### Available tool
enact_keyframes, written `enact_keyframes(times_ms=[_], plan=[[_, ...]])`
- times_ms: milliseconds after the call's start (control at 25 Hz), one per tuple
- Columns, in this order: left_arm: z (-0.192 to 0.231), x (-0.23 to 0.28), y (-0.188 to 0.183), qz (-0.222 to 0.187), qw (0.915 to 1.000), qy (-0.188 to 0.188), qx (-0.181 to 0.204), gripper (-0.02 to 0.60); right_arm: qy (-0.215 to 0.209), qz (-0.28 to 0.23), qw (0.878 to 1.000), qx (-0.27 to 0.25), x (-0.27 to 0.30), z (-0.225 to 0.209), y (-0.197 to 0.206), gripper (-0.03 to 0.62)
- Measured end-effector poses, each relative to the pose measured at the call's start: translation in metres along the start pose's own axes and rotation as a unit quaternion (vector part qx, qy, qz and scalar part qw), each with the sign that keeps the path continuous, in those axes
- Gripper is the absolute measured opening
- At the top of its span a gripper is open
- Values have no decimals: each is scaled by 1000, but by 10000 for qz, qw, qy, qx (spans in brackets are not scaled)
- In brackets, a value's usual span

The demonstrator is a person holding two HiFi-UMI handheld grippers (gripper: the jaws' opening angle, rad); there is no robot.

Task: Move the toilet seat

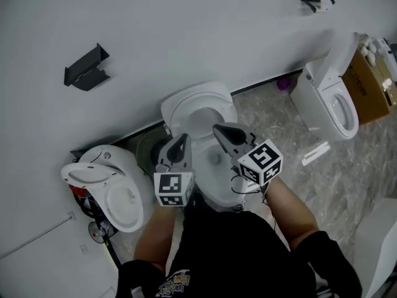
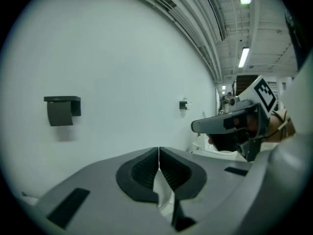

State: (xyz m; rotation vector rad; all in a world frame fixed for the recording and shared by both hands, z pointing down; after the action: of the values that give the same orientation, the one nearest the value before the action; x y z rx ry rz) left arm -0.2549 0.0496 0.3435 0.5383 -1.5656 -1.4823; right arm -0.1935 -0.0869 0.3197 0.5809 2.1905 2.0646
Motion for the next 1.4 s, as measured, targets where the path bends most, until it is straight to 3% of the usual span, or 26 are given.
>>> enact_keyframes(times_ms=[320,600,760,1000,1200,1400], plan=[[-63,-88,33,-80,9956,-767,-534,8,-794,24,9966,228,-49,29,25,5],[-53,-155,63,-94,9875,-1355,-802,8,-1439,301,9889,228,-36,94,48,5],[-49,-198,74,-131,9857,-1512,-738,8,-1569,266,9869,257,-30,133,49,4],[-40,-277,95,-189,9865,-1454,-725,8,-1475,254,9886,143,-46,211,52,5],[-41,-331,106,-222,9914,-1087,-695,8,-1129,233,9933,77,-78,273,52,5],[-61,-361,116,-243,9955,-664,-633,8,-692,257,9973,66,-126,308,62,5]])
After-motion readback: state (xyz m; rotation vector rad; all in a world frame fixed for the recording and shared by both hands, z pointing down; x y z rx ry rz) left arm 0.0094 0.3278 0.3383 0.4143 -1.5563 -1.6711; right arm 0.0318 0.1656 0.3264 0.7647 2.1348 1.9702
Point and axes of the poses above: the fingertips, and each gripper's own axes: x forward along the fingers, z to its left, y out of its underside, the point moved 6 cm from there along -x, backward along the fingers, and after that the axes turned 7 degrees about -x, right-handed, at the moved point
